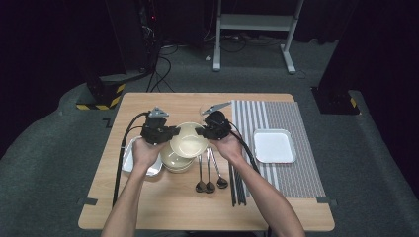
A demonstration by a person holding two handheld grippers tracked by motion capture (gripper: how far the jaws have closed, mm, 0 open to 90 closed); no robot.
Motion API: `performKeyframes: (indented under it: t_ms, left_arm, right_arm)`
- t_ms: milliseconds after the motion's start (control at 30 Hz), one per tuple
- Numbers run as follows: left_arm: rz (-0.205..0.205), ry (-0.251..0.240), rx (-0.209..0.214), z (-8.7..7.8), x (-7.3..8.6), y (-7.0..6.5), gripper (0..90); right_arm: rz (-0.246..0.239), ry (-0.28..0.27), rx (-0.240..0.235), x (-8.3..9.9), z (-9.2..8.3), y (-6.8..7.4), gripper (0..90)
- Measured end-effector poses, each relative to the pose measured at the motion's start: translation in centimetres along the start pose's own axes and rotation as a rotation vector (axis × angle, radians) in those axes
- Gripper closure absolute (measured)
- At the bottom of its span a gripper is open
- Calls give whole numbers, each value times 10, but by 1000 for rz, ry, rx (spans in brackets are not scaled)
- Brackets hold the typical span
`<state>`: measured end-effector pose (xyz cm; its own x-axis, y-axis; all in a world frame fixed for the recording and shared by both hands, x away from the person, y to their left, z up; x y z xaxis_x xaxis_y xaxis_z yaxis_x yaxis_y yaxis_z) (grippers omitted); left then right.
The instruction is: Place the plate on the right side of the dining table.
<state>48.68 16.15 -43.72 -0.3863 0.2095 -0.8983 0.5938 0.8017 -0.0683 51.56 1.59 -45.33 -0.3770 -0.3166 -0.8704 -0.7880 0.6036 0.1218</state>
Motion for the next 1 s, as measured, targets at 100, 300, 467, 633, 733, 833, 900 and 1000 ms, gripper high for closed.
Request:
performKeyframes:
  t_ms: [100, 300, 467, 633, 733, 833, 900, 1000]
  left_arm:
    - [12, 0, -3, -1, 0, 0, 830]
    - [3, -30, 20, -4, -4, -2, 694]
    - [2, -27, 27, -4, -3, -3, 563]
    - [23, -43, 11, -4, -4, -3, 448]
    - [19, -65, 4, -6, -5, -3, 403]
    - [6, -92, 3, -7, -6, -1, 376]
    - [2, -98, 5, -8, -6, -1, 362]
    - [-11, -114, 22, -10, -5, -1, 360]
  right_arm:
    - [-1, 6, 7, -1, 0, 1, 827]
    - [-4, 3, 5, -1, -1, 2, 826]
    - [1, 0, 1, -2, -2, 2, 825]
    - [5, -9, 5, -2, -4, 1, 824]
    - [10, -14, 4, -3, -6, -1, 824]
    - [15, -18, 7, -3, -9, -3, 824]
    - [15, -21, 7, -3, -10, -4, 824]
    - [20, -26, 7, -3, -12, -6, 824]
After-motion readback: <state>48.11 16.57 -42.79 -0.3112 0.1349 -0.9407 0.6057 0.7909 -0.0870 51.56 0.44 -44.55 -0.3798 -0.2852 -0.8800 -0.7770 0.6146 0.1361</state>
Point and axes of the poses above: each handheld gripper's, and its own axes: z roughly forward along the jaws, x roughly out of its underside, y roughly to its left, the point moved 7 cm from there along z, roughly forward along the jaws, and after that the axes turned 13 degrees about -y, right-handed, at the moved point
